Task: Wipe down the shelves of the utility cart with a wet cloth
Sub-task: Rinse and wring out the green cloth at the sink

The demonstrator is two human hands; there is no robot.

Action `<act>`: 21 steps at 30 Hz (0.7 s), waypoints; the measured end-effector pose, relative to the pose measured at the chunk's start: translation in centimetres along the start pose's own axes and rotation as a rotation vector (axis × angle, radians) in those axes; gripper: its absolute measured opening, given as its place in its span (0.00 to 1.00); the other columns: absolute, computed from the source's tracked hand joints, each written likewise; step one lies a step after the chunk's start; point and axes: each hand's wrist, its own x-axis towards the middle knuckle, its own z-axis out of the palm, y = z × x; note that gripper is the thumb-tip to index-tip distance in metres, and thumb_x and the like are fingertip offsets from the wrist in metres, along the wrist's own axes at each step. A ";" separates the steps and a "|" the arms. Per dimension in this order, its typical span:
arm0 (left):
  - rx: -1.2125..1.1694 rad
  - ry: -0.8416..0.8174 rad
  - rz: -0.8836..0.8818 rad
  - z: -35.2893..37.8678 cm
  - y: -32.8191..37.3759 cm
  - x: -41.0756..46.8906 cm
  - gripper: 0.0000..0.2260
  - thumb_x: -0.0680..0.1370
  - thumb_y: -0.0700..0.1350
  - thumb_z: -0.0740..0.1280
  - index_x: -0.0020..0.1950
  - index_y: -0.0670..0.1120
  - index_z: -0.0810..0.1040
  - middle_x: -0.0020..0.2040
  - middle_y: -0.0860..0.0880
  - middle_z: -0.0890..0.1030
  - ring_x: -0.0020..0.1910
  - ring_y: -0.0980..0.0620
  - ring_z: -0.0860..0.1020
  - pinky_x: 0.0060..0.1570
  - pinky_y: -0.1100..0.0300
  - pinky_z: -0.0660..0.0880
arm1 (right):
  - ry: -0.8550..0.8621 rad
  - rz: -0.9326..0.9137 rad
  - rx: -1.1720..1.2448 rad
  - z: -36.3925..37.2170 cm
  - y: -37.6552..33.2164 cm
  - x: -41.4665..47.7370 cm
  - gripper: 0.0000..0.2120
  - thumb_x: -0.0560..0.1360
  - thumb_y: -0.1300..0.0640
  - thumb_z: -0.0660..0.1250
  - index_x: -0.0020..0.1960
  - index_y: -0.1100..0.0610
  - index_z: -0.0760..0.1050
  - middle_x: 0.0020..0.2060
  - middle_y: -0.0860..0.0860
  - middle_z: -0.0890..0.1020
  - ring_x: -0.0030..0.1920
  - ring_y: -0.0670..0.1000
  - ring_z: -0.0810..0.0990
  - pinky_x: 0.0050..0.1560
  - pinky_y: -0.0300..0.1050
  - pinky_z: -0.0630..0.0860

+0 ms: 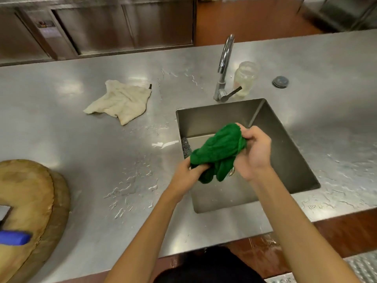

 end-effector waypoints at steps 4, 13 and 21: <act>-0.273 0.076 -0.063 1.9 2.4 0.4 0.06 0.82 0.46 0.65 0.56 0.52 0.80 0.53 0.47 0.84 0.56 0.48 0.82 0.59 0.49 0.79 | 0.073 -0.148 -0.120 -1.6 -1.5 -0.4 0.10 0.69 0.59 0.53 0.34 0.59 0.71 0.32 0.51 0.72 0.36 0.50 0.71 0.43 0.46 0.69; -0.375 0.002 0.045 6.7 6.9 1.3 0.14 0.83 0.48 0.61 0.66 0.45 0.77 0.60 0.44 0.83 0.61 0.45 0.81 0.61 0.46 0.79 | 0.166 0.084 -0.188 -4.4 -1.0 -0.8 0.22 0.77 0.37 0.61 0.46 0.51 0.86 0.46 0.53 0.87 0.49 0.51 0.86 0.56 0.52 0.80; 0.231 -0.207 0.115 10.0 9.2 2.8 0.15 0.69 0.48 0.64 0.54 0.60 0.75 0.55 0.49 0.77 0.57 0.47 0.75 0.59 0.51 0.74 | 0.172 0.216 -0.029 -8.8 -3.4 1.5 0.32 0.66 0.36 0.73 0.62 0.56 0.80 0.58 0.58 0.83 0.59 0.58 0.82 0.59 0.53 0.78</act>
